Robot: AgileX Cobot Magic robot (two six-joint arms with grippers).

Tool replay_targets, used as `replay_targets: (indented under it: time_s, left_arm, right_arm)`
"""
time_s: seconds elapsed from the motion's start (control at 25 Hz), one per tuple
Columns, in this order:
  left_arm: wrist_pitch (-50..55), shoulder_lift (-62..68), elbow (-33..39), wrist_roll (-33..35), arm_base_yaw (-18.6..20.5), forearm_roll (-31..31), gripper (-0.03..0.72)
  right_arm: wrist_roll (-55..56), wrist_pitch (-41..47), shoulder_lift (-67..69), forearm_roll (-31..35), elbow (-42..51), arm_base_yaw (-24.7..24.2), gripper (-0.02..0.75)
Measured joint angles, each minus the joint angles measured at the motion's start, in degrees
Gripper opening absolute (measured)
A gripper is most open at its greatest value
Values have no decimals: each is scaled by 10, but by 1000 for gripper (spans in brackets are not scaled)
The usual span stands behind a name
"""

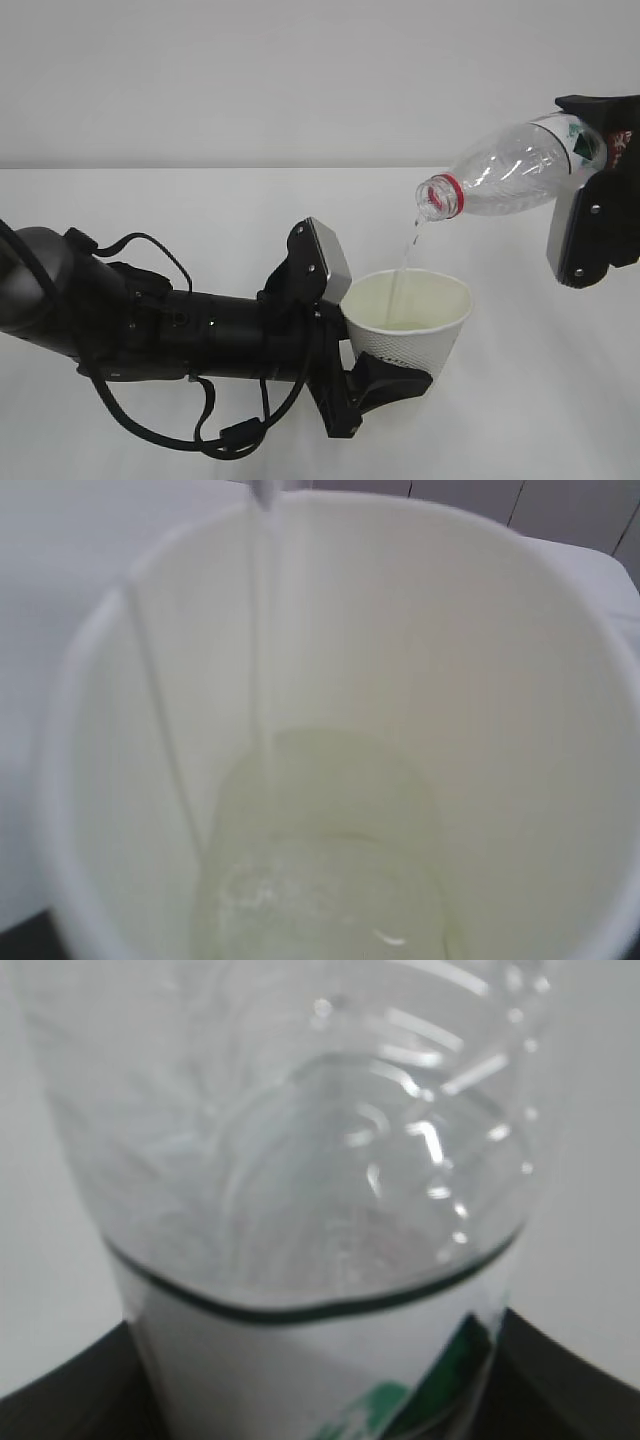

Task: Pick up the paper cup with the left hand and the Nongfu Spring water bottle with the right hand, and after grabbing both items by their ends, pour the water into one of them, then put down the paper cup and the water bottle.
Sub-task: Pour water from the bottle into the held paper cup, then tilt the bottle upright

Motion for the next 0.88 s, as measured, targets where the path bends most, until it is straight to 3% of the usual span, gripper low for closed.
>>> replay_targets:
  time_s: [0.88]
  left_arm:
    - [2, 0, 0, 0, 0, 0, 492]
  right_arm:
    - [0, 0, 0, 4, 0, 0, 514]
